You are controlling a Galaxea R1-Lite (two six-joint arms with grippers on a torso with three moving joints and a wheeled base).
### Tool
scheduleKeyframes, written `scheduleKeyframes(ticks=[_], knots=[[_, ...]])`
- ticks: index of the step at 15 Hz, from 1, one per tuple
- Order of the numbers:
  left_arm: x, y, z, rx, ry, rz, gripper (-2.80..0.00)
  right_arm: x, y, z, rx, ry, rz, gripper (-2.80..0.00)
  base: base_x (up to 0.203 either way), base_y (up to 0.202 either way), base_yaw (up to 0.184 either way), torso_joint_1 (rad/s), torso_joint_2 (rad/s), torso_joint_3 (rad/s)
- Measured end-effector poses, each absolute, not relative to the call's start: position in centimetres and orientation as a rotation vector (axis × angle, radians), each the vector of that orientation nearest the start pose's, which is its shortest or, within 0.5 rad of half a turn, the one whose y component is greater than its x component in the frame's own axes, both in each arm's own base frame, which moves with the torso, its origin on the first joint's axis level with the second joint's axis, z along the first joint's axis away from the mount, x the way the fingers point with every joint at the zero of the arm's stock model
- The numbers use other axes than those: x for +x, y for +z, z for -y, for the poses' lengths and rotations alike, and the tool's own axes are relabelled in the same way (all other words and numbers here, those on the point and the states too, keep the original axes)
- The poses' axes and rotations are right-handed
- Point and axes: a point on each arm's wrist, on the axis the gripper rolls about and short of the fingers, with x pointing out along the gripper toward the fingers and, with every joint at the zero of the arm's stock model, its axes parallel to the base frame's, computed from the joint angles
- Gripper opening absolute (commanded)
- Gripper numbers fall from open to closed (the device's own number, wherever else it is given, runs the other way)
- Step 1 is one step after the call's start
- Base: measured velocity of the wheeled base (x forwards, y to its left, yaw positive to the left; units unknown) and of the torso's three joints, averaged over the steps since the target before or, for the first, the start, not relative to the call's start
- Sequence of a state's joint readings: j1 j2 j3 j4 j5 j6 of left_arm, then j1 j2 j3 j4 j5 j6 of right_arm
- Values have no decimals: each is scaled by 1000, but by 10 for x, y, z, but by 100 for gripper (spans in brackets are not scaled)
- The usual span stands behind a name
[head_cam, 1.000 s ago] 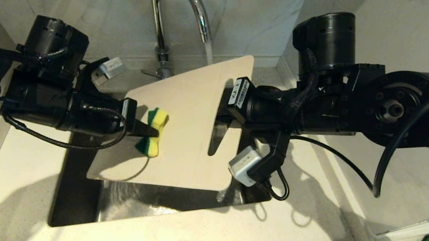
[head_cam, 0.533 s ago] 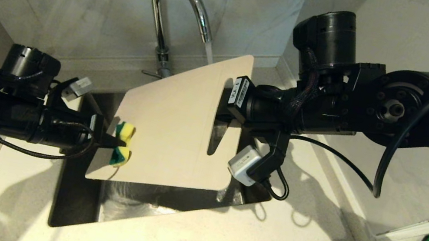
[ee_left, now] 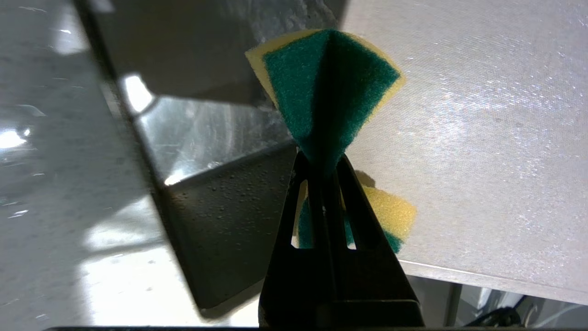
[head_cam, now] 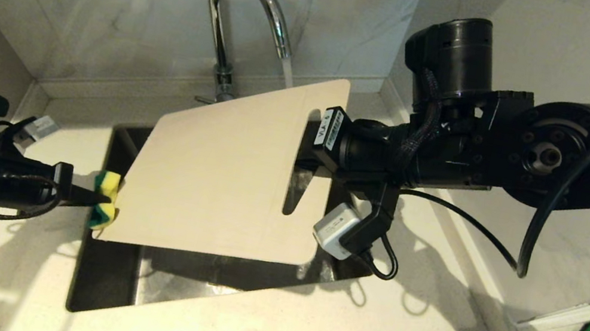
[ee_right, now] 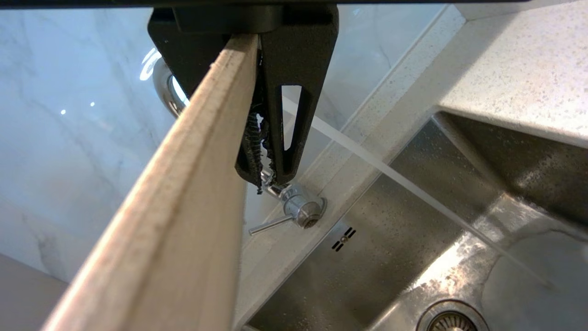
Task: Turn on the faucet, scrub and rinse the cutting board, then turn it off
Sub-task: Scrub the cutting board underwater, then put down the cutting board
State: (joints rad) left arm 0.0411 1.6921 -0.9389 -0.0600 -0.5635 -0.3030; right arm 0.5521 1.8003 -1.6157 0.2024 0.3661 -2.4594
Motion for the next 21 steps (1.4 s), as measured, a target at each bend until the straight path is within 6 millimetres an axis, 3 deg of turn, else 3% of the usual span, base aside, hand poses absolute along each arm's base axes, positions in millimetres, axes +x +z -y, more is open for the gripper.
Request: scheduleKeyframes(ticks=[3, 8, 12, 18, 21], knots=[[290, 183, -4, -492, -397, -702, -280, 290, 286, -187, -2215, 859, 915, -280, 0, 0, 0, 0, 0, 0], [292, 238, -3, -538, -400, -614, -280, 282, 276, -183, -2209, 872, 902, -280, 0, 0, 0, 0, 0, 0], [288, 270, -2, -556, -416, -574, -280, 272, 270, -177, -2205, 903, 882, -280, 0, 0, 0, 0, 0, 0], [281, 279, -1, -554, -420, -565, -280, 249, 271, -161, -2203, 897, 824, -280, 0, 0, 0, 0, 0, 0], [278, 280, 0, -554, -422, -572, -280, 231, 270, -143, -2194, 887, 748, -280, 0, 0, 0, 0, 0, 0]])
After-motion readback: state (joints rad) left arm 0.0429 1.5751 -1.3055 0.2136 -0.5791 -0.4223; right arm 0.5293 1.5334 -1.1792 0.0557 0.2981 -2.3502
